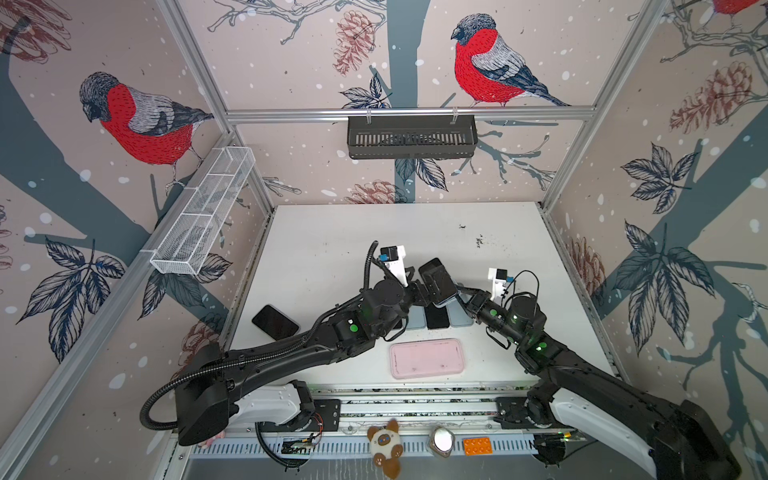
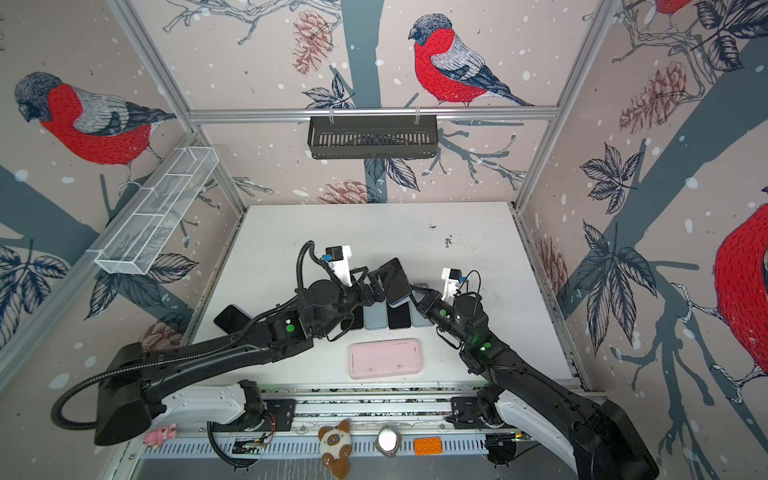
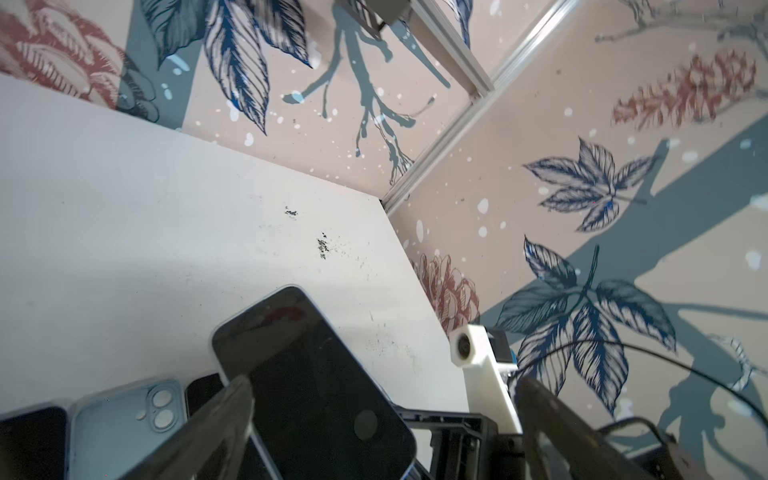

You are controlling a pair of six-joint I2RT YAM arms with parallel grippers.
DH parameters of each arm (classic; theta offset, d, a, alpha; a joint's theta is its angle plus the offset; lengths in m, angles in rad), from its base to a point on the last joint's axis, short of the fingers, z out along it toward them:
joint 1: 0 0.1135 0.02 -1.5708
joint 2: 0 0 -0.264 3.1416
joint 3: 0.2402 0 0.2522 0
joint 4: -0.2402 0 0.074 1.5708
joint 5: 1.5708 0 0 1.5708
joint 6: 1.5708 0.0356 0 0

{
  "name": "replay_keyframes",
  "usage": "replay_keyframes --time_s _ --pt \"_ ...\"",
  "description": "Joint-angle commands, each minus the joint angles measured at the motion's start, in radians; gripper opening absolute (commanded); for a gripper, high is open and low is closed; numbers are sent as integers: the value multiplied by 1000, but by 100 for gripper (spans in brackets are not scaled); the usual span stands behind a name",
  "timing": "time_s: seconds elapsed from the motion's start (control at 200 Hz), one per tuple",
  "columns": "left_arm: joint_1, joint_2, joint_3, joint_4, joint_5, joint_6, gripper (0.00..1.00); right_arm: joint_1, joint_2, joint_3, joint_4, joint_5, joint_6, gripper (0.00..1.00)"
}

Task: Take the phone out of the phone case
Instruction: 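Pull the blue phone from the case with the left gripper while the right holds it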

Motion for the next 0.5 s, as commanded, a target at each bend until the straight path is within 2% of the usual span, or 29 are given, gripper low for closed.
replay_keyframes --time_s 0.0,0.105,0.21,0.495 --pt "-50 41 77 -230 -80 204 94 -7 -13 2 39 -6 3 0" --pt "-81 81 111 -266 -24 281 87 -10 -10 -2 37 -10 1 0" --pt "-117 154 212 -366 -45 334 83 -12 -10 -5 34 -10 1 0" --pt "-125 261 299 -467 -74 360 70 -16 -16 -13 35 -16 4 0"
